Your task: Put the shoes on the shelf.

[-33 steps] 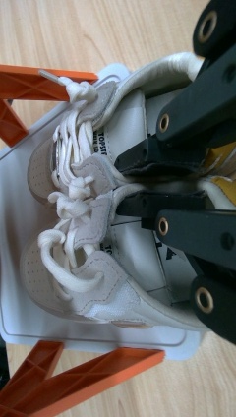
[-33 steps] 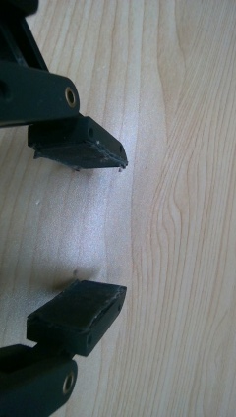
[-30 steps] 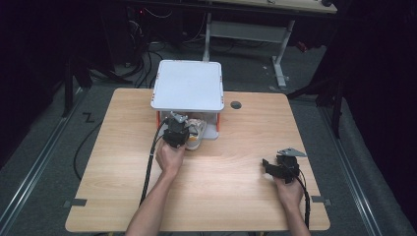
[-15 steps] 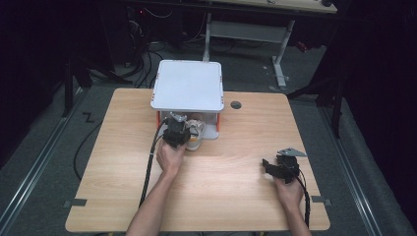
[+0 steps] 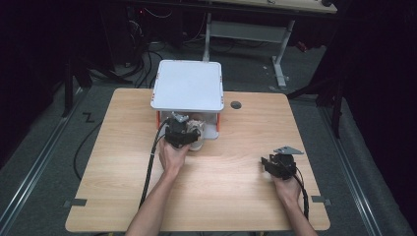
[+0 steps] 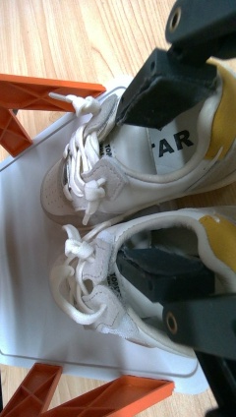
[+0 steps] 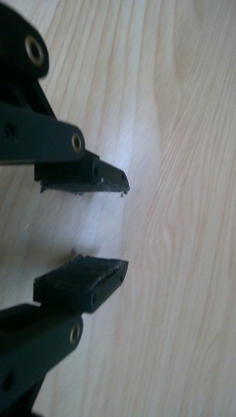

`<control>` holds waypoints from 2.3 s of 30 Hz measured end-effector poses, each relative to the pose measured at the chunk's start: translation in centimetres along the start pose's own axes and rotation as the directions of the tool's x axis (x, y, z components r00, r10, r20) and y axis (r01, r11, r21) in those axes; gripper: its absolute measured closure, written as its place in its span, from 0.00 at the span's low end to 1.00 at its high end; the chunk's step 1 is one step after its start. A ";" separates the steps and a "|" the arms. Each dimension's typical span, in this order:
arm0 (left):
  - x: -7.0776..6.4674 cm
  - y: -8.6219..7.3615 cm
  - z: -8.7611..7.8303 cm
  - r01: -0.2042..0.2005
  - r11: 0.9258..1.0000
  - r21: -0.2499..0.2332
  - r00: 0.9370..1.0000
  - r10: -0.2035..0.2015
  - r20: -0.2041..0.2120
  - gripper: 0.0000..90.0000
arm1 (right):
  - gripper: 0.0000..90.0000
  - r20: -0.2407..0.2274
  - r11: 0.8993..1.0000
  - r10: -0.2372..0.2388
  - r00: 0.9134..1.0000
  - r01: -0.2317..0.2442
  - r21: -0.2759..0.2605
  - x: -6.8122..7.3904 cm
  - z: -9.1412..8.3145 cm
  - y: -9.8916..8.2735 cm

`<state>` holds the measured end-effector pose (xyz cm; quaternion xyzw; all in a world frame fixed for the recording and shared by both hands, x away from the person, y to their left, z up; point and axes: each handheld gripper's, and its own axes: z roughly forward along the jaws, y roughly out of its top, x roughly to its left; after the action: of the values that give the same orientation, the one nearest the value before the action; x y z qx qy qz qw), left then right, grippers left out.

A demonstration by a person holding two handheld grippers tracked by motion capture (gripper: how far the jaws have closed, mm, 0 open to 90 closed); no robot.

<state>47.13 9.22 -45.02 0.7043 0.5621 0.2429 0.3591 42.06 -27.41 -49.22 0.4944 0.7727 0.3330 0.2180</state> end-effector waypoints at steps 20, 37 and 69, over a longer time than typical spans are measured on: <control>0.9 -0.9 -4.7 -0.027 0.999 -0.018 0.999 0.027 0.037 0.20 | 0.74 -0.260 0.970 -0.150 0.954 0.090 -0.227 6.8 -2.5 15.7; -0.4 -3.9 -4.7 -0.035 0.995 0.096 0.999 0.035 0.008 0.21 | 0.83 -0.214 0.974 -0.197 0.957 0.165 -0.156 10.7 1.4 22.6; -0.5 -2.1 -0.2 0.073 0.995 0.064 0.995 -0.068 -0.078 0.34 | 0.82 -0.190 0.970 -0.207 0.960 0.175 -0.171 11.0 2.4 22.2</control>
<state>45.52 9.05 -46.52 0.6861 0.6075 0.2376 0.3221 52.81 -10.26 -34.67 0.3620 0.8076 0.4180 0.2052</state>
